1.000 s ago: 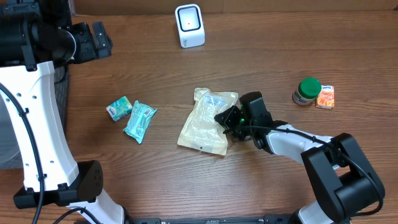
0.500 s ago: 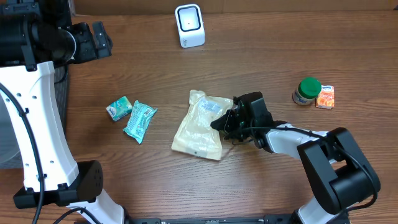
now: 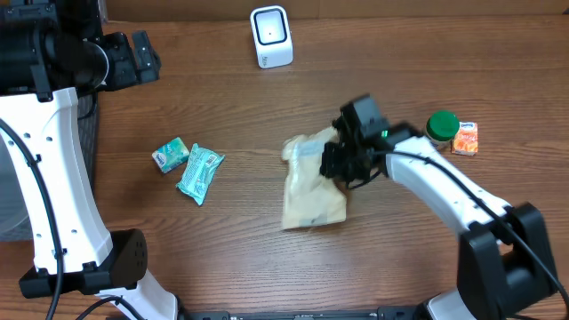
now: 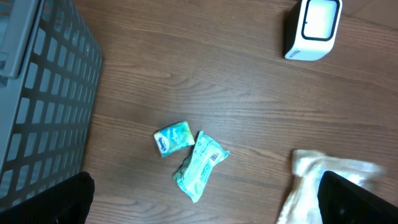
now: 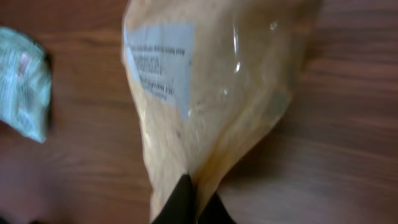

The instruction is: Scan the item barcode

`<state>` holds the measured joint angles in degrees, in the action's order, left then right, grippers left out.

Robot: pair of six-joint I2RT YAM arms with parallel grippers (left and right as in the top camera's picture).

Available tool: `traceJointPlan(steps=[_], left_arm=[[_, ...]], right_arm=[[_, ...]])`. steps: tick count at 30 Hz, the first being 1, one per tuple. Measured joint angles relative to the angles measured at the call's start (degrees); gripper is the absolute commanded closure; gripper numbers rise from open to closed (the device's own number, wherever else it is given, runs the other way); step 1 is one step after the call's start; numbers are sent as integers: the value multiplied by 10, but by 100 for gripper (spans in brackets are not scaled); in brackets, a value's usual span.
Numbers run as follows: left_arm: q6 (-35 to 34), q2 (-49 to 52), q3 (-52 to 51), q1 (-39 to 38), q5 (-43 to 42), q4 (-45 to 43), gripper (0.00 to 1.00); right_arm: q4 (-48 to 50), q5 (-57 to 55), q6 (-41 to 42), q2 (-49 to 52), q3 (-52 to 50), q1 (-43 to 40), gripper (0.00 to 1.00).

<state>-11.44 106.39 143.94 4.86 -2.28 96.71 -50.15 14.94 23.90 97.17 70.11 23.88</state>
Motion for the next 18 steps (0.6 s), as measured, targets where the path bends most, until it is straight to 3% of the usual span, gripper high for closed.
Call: traceJointPlan(steps=[4,8,18], left_arm=[[0,0,0,0,0,0,0],[0,0,0,0,0,0,0],[0,0,0,0,0,0,0]], right_arm=[[-127,-168,-17,-10,81,25,96],[-190,-315,-14,-8,88,57,96],[-186,-473,-8,135,90,94,96]])
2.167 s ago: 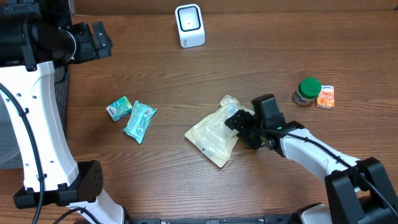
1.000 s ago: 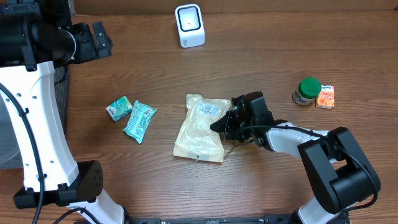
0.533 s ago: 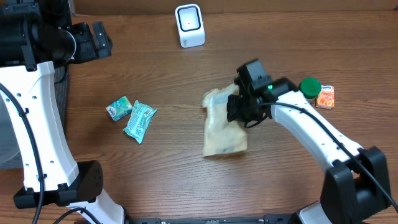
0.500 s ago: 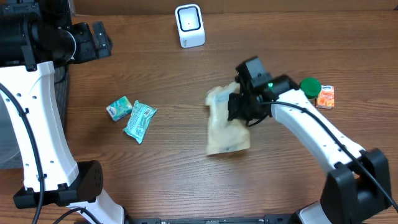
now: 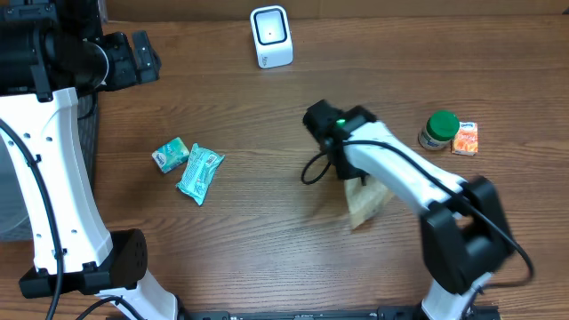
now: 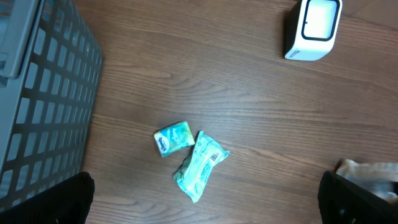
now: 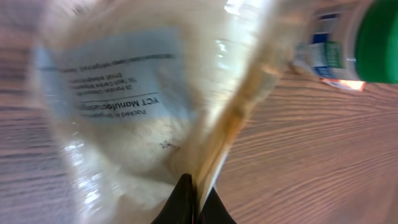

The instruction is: Scan the item barcode

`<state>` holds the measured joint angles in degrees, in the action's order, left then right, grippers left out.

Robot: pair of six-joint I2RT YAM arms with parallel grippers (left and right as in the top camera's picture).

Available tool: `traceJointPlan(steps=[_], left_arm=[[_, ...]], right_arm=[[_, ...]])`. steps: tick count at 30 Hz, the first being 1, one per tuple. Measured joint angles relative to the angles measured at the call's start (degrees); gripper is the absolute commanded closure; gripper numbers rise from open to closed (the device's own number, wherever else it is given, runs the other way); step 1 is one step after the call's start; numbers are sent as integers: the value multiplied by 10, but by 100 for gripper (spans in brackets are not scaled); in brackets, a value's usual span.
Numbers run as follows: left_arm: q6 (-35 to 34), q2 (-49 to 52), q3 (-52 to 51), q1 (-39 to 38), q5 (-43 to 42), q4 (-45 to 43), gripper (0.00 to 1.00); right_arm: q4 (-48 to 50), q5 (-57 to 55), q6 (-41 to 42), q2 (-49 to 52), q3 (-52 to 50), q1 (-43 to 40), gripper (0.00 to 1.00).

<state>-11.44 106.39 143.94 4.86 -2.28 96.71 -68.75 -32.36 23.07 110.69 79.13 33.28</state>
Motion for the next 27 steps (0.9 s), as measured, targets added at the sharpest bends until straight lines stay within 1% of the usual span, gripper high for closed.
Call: traceJointPlan(steps=[2,4,5,7,8,9,11,14,17,22,24,27], left_arm=[[0,0,0,0,0,0,0],[0,0,0,0,0,0,0],[0,0,0,0,0,0,0],[0,0,0,0,0,0,0],[0,0,0,0,0,0,0],[0,0,0,0,0,0,0],[0,0,0,0,0,0,0],[0,0,0,0,0,0,1],[0,0,0,0,0,0,0],[0,0,0,0,0,0,0],[0,0,0,0,0,0,1],[0,0,0,0,0,0,0]], right_arm=[[12,-2,1,21,5,24,95],[30,0,3,26,8,57,86],[36,0,2,26,12,78,86],[43,-1,-3,26,19,114,87],[46,-2,-4,26,22,133,95],[46,-5,-7,26,23,149,96],[42,-14,-4,26,24,173,96],[14,-43,5,26,27,178,96],[-37,-90,21,26,42,167,96],[-140,-208,60,26,98,156,96],[-154,-253,63,26,113,156,96],[-134,-271,43,26,116,156,96]])
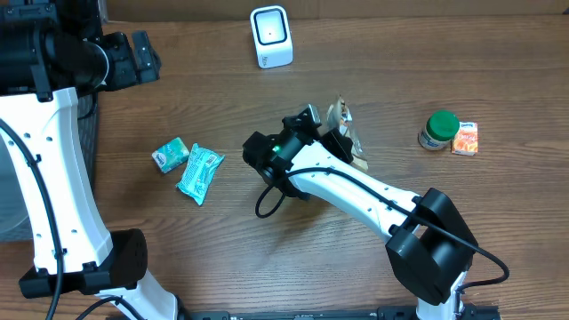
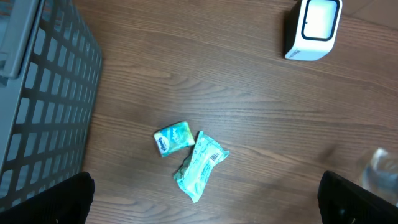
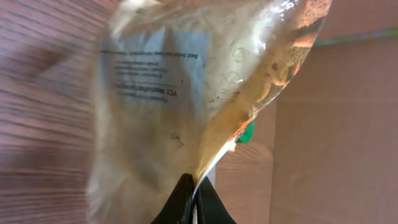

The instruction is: Scan the item barcode

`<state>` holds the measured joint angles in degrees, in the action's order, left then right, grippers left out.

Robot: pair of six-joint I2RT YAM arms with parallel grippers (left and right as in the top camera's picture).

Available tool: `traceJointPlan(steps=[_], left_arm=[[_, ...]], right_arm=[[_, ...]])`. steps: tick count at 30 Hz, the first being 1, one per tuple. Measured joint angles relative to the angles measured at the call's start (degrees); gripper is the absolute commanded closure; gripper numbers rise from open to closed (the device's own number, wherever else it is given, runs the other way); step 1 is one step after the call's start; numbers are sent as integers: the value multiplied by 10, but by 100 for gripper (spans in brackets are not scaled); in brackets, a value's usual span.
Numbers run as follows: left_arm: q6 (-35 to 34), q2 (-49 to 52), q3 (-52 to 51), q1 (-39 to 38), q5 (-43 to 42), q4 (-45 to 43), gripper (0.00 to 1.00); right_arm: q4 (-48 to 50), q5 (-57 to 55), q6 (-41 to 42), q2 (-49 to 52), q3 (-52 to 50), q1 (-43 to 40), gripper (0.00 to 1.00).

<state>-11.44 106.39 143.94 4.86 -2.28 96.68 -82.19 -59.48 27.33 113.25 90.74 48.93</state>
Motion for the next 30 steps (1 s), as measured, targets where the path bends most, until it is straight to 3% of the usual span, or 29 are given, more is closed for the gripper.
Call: traceJointPlan(steps=[4,12,14,16,20,30], left_arm=[[0,0,0,0,0,0,0],[0,0,0,0,0,0,0],[0,0,0,0,0,0,0],[0,0,0,0,0,0,0],[0,0,0,0,0,0,0],[0,0,0,0,0,0,0]], right_arm=[[82,35,-60,10,1,0,96],[104,-5,-113,120,4,15,95],[105,-10,-117,133,4,25,87],[110,-10,-120,137,4,40,67],[127,26,-122,137,5,82,41],[112,239,-127,120,81,114,34]])
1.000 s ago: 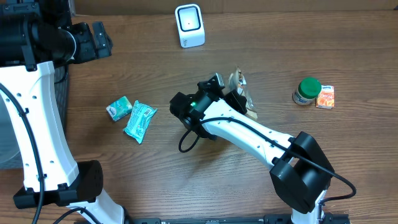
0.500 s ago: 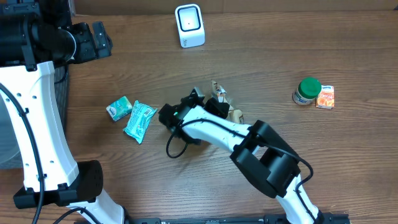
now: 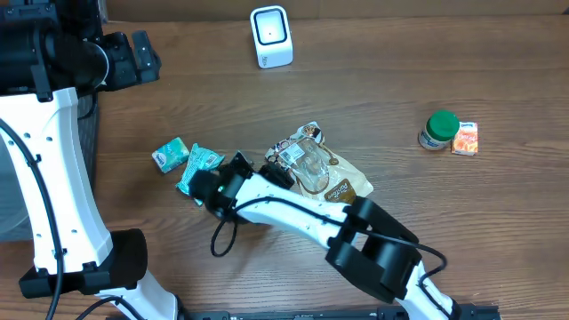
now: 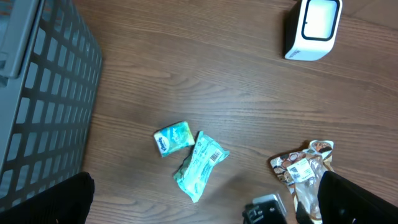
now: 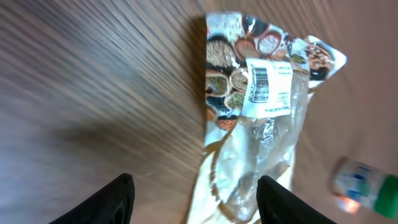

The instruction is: Scan the item barcode

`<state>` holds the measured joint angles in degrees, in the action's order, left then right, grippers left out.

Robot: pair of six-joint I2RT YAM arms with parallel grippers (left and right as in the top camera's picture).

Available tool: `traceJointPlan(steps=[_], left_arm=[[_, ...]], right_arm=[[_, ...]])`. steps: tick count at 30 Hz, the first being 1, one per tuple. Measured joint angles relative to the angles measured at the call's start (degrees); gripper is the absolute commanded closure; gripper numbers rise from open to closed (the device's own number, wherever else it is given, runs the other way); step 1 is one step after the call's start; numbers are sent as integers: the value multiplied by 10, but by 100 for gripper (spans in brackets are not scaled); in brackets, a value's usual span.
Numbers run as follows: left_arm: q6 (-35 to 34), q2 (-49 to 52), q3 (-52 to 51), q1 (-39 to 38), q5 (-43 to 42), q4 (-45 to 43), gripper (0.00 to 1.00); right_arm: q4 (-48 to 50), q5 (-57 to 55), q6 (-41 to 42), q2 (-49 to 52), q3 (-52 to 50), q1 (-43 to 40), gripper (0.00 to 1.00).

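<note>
A clear bag of grain (image 3: 324, 173) lies flat on the table at mid-table, printed end and white barcode label (image 5: 268, 84) facing up. My right gripper (image 5: 196, 182) is open just short of the bag's near end, with nothing between its fingers. Its arm reaches leftward across the table. The white scanner (image 3: 271, 36) stands at the far edge, also seen in the left wrist view (image 4: 311, 28). My left gripper (image 4: 202, 211) hangs open high over the table's left side, holding nothing.
Two teal packets (image 3: 169, 156) (image 3: 200, 173) lie left of the bag, close to the right arm's wrist. A green-lidded jar (image 3: 440, 129) and an orange carton (image 3: 464, 138) stand at the right. A grey basket (image 4: 37, 93) sits at the far left.
My right gripper was shut on the bag, holding it up in the air. Now it is open and the bag lies on the table, barcode label up. The wrist has moved left.
First my right gripper was shut on the bag's edge as it lay plain side up at mid-table. Then it held the bag further right, then upright near the centre. Now the bag is let go, turned over, with the printed side up. The left arm never moved.
</note>
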<state>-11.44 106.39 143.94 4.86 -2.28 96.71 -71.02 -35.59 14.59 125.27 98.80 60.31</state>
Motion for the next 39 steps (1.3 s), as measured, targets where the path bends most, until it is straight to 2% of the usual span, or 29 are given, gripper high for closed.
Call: traceJointPlan(steps=[4,7,13,17,22,29,37,39], left_arm=[[0,0,0,0,0,0,0],[0,0,0,0,0,0,0],[0,0,0,0,0,0,0],[0,0,0,0,0,0,0],[0,0,0,0,0,0,0],[0,0,0,0,0,0,1],[0,0,0,0,0,0,0],[0,0,0,0,0,0,1]], right_arm=[[-10,75,-6,-61,21,-36,27],[-29,142,-29,-125,30,-91,15],[-71,283,-102,-178,40,-261,14],[-45,385,-156,-174,3,-371,15],[16,506,-221,-173,-87,-464,17],[89,576,-273,-171,-195,-487,16],[210,581,-296,-171,-299,-474,16],[235,581,-299,-171,-319,-474,20]])
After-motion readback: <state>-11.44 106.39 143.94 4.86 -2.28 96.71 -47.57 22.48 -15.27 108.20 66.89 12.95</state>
